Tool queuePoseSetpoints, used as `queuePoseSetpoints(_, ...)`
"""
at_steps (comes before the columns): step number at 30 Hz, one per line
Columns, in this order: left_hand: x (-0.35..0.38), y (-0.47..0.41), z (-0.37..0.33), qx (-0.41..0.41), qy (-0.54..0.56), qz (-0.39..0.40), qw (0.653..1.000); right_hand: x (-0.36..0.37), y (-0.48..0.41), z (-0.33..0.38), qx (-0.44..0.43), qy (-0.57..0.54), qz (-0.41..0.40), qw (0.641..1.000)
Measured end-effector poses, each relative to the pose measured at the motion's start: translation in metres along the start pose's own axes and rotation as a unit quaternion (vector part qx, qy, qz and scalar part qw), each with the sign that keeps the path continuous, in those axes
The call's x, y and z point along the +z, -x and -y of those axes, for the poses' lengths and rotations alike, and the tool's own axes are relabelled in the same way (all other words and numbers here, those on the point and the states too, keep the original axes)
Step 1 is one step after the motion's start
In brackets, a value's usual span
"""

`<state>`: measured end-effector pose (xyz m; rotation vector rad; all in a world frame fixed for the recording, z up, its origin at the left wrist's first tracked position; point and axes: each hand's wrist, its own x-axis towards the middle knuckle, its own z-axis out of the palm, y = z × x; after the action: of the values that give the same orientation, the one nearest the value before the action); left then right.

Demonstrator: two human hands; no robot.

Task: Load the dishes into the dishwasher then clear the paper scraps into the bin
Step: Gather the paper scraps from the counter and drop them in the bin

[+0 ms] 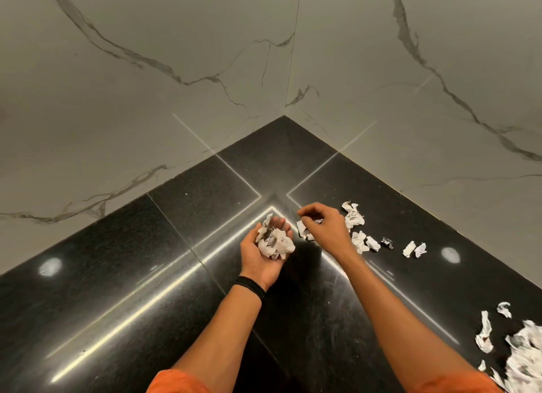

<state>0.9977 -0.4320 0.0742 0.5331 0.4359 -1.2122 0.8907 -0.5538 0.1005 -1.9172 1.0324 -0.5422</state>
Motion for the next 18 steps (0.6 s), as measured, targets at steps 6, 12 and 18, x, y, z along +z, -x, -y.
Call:
queuePoseSetpoints(6,0.001,-0.001,-0.004,0.014,0.003,-0.019,1.0,0.013,-0.024,-0.039,-0.041,0.38,0.071,0.921)
queuePoseSetpoints(12,-0.007,-0.005,-0.007,0.018,0.007,-0.041,0.999,0.027,-0.017,-0.049,-0.079,0.261,-0.017,0.962)
queuePoseSetpoints(18,-0.012,-0.008,0.002,0.007,-0.005,-0.044,0.999,0.024,0.007,0.001,-0.004,-0.118,-0.043,0.992)
